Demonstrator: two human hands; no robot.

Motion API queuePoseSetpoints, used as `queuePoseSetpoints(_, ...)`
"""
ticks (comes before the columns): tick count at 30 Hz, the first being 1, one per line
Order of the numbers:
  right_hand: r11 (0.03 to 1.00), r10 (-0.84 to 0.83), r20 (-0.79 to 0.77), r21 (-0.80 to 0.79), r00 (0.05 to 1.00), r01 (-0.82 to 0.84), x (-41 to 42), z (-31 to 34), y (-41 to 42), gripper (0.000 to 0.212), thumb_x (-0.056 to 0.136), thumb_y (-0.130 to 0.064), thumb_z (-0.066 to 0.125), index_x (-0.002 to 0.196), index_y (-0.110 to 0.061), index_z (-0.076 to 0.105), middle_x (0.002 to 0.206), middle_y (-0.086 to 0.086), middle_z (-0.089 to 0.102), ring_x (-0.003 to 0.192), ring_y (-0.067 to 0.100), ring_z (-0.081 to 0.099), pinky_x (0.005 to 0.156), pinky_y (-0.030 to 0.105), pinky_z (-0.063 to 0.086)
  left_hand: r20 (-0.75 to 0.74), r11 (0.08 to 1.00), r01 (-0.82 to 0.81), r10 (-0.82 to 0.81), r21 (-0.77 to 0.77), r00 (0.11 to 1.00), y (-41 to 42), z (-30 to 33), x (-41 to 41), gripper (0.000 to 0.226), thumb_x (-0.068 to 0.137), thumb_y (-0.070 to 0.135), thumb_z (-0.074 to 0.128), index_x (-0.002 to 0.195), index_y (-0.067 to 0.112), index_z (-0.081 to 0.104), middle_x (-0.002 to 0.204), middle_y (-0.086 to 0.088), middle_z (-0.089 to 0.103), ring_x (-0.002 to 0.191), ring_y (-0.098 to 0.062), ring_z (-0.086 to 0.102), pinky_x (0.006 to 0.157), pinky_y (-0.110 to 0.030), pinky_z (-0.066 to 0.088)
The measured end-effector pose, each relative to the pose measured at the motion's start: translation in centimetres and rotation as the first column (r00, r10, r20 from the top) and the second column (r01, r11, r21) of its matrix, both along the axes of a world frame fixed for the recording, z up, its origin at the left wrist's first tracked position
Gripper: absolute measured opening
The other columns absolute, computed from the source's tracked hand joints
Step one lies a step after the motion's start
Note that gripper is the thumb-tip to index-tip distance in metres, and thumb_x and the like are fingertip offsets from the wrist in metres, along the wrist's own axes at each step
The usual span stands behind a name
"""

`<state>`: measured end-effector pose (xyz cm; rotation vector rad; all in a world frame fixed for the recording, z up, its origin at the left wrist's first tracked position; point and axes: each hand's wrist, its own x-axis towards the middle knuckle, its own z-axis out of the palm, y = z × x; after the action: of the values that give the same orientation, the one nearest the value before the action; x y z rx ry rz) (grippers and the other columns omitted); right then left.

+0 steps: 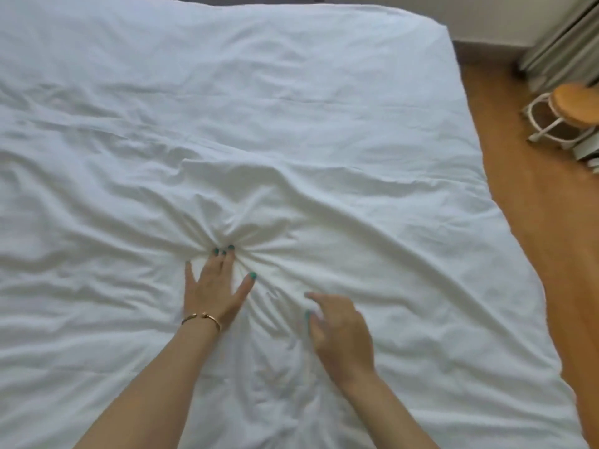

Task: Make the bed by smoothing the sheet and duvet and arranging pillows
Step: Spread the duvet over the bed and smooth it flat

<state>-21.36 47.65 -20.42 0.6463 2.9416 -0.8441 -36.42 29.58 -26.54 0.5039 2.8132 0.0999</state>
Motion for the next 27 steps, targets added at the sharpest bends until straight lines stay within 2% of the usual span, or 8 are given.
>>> queuePoseSetpoints(1,0.990,-0.041,-0.060,0.130,0.997,0.048,-1.4,0.5,2.3,0.051,0.083,-0.044,0.060,0.133,-0.041,0.050,0.142,-0.003,0.049,0.131,0.025,0.045,0.100,0.040,0.041,0.000,0.992,-0.104,0.104,0.071,0.995,1.8,1.1,0.1,0.089,0.082,0.070,0.008,0.146,0.015,0.034,0.144,-0.004,0.045,0.137,-0.019,0.036,0.118,-0.051,0.007)
queuePoseSetpoints(3,0.993,-0.050,0.253,0.114,0.966,0.022,-3.3,0.2,4.3,0.077,0.081,-0.060,0.060,0.146,-0.052,0.020,0.162,-0.007,0.007,0.148,0.028,0.007,0.112,0.056,0.022,-0.039,0.976,-0.151,0.159,0.155,0.987,4.7,2.9,-0.2,0.084,0.077,0.069,0.019,0.134,0.014,0.046,0.130,-0.008,0.054,0.126,-0.026,0.046,0.112,-0.057,0.020)
queuePoseSetpoints(5,0.993,0.011,0.535,0.097,0.845,-0.075,-4.4,-1.6,4.0,0.093,0.077,-0.073,0.054,0.146,-0.055,-0.006,0.160,-0.011,-0.017,0.147,0.030,-0.015,0.112,0.066,0.008,-0.051,0.989,-0.029,0.037,0.144,0.998,6.4,3.8,-1.1,0.086,0.073,0.075,0.034,0.145,0.028,0.029,0.150,-0.008,0.029,0.143,-0.030,0.020,0.107,-0.071,0.011)
queuePoseSetpoints(8,0.987,0.004,0.633,0.121,0.774,-0.104,-4.9,-3.4,2.9,0.097,0.078,-0.074,0.051,0.144,-0.054,-0.018,0.158,-0.010,-0.024,0.146,0.033,-0.020,0.109,0.070,0.005,0.261,0.998,0.068,-0.066,0.002,0.963,5.8,3.3,-2.2,0.119,0.058,0.087,0.052,0.141,0.052,-0.025,0.155,0.004,-0.033,0.141,-0.031,-0.032,0.099,-0.077,-0.007)
queuePoseSetpoints(21,0.985,-0.018,0.731,0.130,0.682,-0.114,-5.9,-3.9,2.4,0.096,0.079,-0.077,0.045,0.142,-0.052,-0.023,0.155,-0.010,-0.032,0.143,0.032,-0.028,0.108,0.070,-0.001,0.371,0.987,0.081,-0.023,-0.141,0.928,6.1,1.4,-3.0,0.130,0.052,0.091,0.051,0.137,0.046,-0.037,0.154,0.005,-0.035,0.142,-0.026,-0.031,0.099,-0.079,-0.002)
queuePoseSetpoints(24,0.987,0.150,0.736,-0.067,0.660,-0.149,-7.3,-0.8,5.5,0.089,0.072,-0.082,0.047,0.146,-0.057,0.006,0.162,-0.010,-0.007,0.149,0.028,-0.004,0.113,0.059,0.017,0.440,0.978,0.094,-0.001,-0.188,0.898,6.7,3.1,-3.8,0.131,0.048,0.090,0.054,0.141,0.049,-0.028,0.157,0.007,-0.027,0.146,-0.023,-0.022,0.103,-0.075,0.008)
queuePoseSetpoints(25,0.985,0.172,0.662,-0.138,0.729,-0.106,-8.2,0.8,7.6,0.070,0.073,-0.080,0.051,0.138,-0.059,0.033,0.158,-0.012,0.025,0.146,0.022,0.024,0.112,0.048,0.031,0.485,0.981,0.070,0.026,-0.179,0.874,7.2,4.2,-5.1,0.127,0.050,0.088,0.057,0.148,0.048,-0.012,0.161,0.007,-0.013,0.149,-0.022,-0.008,0.106,-0.069,0.016)
queuePoseSetpoints(27,0.951,0.017,0.354,-0.294,0.935,0.094,-10.6,3.7,12.7,0.019,0.083,-0.062,0.059,0.097,-0.052,0.068,0.106,-0.016,0.072,0.100,0.009,0.068,0.092,0.039,0.052,0.479,0.993,-0.120,0.103,0.007,0.872,8.9,7.2,-8.4,0.085,0.063,0.078,0.062,0.135,0.035,0.051,0.146,0.002,0.045,0.135,-0.021,0.041,0.104,-0.046,0.040)
